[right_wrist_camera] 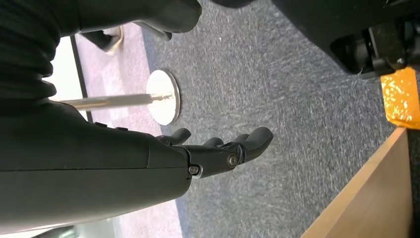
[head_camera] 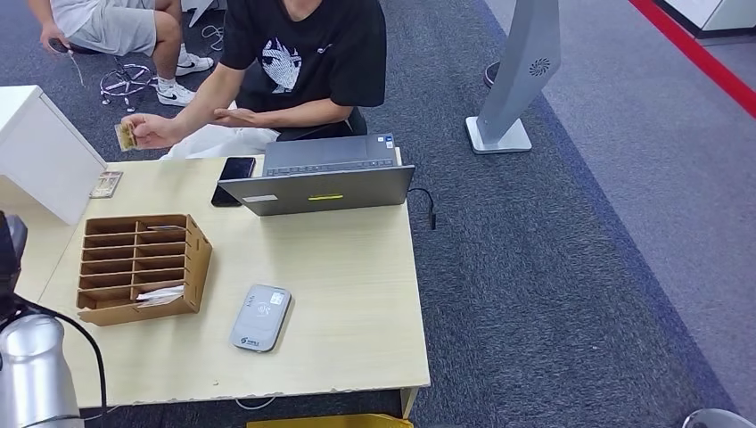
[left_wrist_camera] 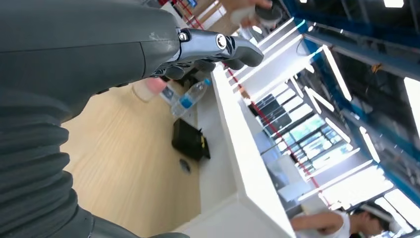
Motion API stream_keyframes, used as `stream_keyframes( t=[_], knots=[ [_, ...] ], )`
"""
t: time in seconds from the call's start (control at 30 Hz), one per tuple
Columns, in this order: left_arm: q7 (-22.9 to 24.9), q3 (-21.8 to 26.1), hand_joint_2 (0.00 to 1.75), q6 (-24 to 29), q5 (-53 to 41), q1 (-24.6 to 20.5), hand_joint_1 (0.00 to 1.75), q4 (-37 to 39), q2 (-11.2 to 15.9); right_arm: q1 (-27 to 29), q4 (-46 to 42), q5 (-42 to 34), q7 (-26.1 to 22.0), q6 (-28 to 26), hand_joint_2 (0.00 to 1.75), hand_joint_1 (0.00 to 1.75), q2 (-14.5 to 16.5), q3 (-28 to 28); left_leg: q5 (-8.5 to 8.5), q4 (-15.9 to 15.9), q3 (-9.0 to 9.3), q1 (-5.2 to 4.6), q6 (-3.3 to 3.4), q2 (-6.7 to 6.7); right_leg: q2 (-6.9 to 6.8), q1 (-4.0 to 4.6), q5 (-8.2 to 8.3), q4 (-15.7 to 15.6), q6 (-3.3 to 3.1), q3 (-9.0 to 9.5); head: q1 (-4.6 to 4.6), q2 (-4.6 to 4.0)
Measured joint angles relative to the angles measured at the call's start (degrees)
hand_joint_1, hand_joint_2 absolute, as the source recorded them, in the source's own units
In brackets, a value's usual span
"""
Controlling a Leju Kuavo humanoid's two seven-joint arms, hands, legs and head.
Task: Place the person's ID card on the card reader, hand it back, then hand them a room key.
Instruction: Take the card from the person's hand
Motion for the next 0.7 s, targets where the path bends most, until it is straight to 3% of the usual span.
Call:
stream_keyframes(
  t=[0.33, 0.7],
  knots=[
    [2.42, -4.55, 1.75, -1.17, -1.22, -6.91, 0.0, 11.16, 0.13, -0.06, 1.2, -1.46, 0.25, 0.0, 1.75, 0.0, 0.24, -0.92, 0.0, 0.01, -0.1, -0.01, 0.03, 0.01, 0.05, 0.0, 0.01, -0.03, 0.02, -0.1, -0.01, 0.01],
    [1.13, -10.03, 1.75, -2.57, -0.46, -9.83, 0.0, 13.78, -0.52, -0.12, 2.33, -3.84, 0.2, 0.01, 1.75, 0.0, 0.36, -1.23, 0.01, 0.01, -0.1, 0.0, 0.02, 0.05, 0.09, 0.0, 0.02, -0.02, 0.03, -0.1, -0.01, 0.0]
  ],
)
